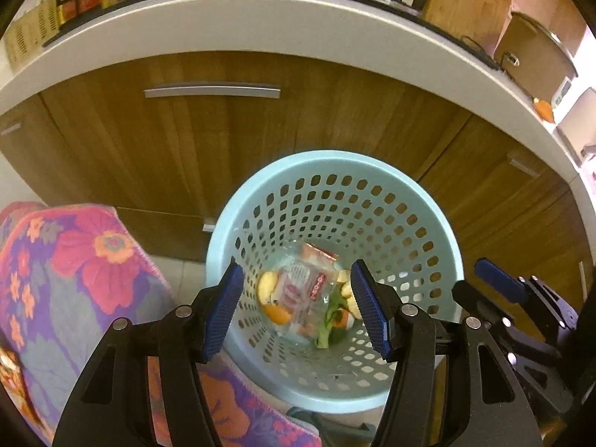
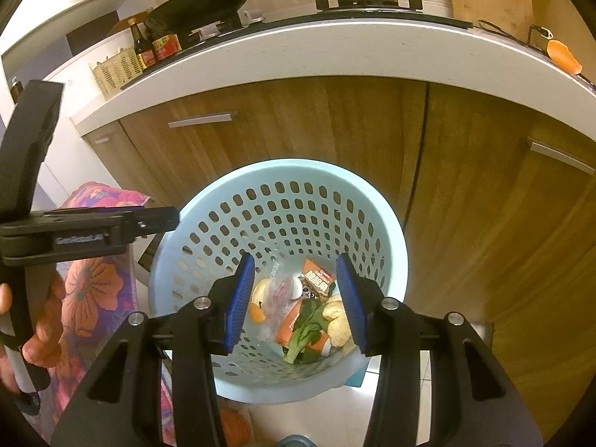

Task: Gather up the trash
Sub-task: 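Move both tools back over the table toward the milk carton and snack bag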

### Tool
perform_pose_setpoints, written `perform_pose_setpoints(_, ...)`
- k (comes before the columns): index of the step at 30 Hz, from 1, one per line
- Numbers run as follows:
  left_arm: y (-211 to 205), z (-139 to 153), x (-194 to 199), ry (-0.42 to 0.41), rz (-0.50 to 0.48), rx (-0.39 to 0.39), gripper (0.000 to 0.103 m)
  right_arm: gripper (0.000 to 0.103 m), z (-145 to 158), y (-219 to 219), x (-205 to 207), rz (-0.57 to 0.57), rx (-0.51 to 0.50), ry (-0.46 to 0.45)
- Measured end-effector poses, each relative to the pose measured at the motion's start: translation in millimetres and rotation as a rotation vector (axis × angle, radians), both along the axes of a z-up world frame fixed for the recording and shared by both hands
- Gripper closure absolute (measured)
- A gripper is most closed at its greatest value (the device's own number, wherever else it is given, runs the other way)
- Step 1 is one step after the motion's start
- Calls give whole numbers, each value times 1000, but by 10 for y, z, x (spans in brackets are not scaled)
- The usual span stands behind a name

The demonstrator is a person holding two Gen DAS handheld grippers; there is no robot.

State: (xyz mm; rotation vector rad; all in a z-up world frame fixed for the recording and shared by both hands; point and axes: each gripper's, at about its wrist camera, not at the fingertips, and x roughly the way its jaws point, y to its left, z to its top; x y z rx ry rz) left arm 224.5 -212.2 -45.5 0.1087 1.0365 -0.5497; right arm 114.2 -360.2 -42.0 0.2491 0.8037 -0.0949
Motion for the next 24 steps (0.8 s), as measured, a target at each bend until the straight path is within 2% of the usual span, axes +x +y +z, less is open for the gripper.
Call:
perform_pose_setpoints(11, 448, 406, -430, -132, 30, -121, 45, 61, 263, 326, -125, 51, -38, -51)
perform_pose_setpoints(15, 721, 610, -626, -199, 79, -153, 36, 61, 371, 502, -154, 84, -56, -70)
perform_pose_setpoints(24, 1353, 1042, -993, -349, 154, -178, 29, 55, 674, 1034, -213, 162, -96, -131)
